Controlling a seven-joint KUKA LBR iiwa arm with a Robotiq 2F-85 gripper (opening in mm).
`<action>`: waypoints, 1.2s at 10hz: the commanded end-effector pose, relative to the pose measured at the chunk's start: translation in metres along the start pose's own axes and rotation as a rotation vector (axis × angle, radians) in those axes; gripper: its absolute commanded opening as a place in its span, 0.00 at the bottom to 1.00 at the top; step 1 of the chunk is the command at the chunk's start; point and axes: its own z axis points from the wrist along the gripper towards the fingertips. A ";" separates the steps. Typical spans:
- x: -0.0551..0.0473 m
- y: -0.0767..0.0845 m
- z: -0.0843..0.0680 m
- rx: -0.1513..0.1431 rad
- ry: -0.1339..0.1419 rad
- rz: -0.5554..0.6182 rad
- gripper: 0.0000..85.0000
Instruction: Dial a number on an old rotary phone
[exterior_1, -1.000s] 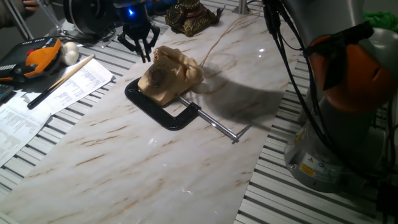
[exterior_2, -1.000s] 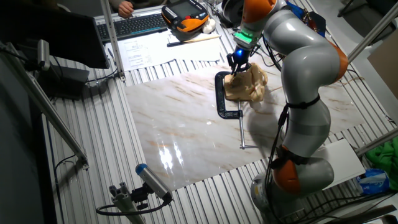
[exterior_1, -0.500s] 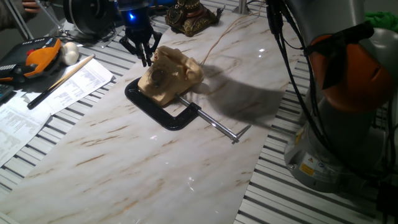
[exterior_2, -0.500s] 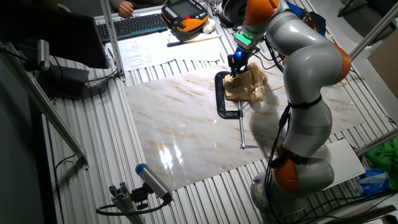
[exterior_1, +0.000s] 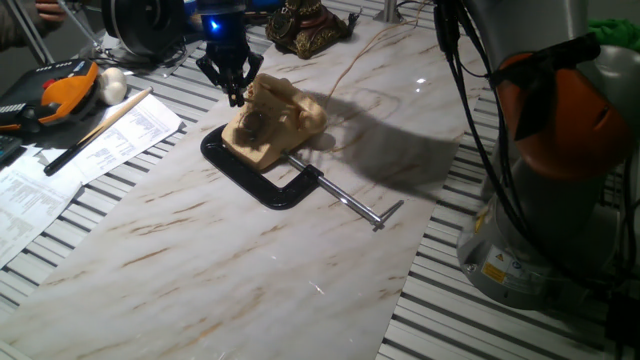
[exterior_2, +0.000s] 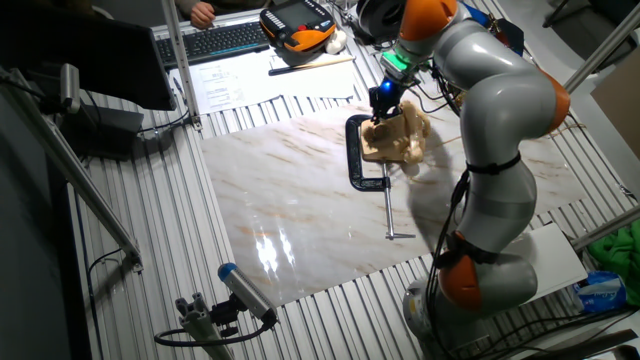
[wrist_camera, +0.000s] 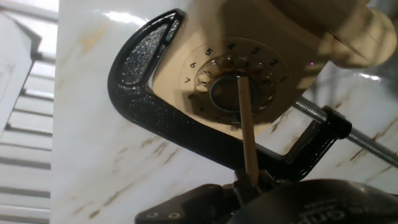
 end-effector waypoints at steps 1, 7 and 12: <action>-0.002 0.000 0.001 -0.076 0.036 0.201 0.00; -0.010 0.001 0.008 -0.092 0.088 0.223 0.00; -0.014 0.009 0.012 -0.088 0.102 0.207 0.00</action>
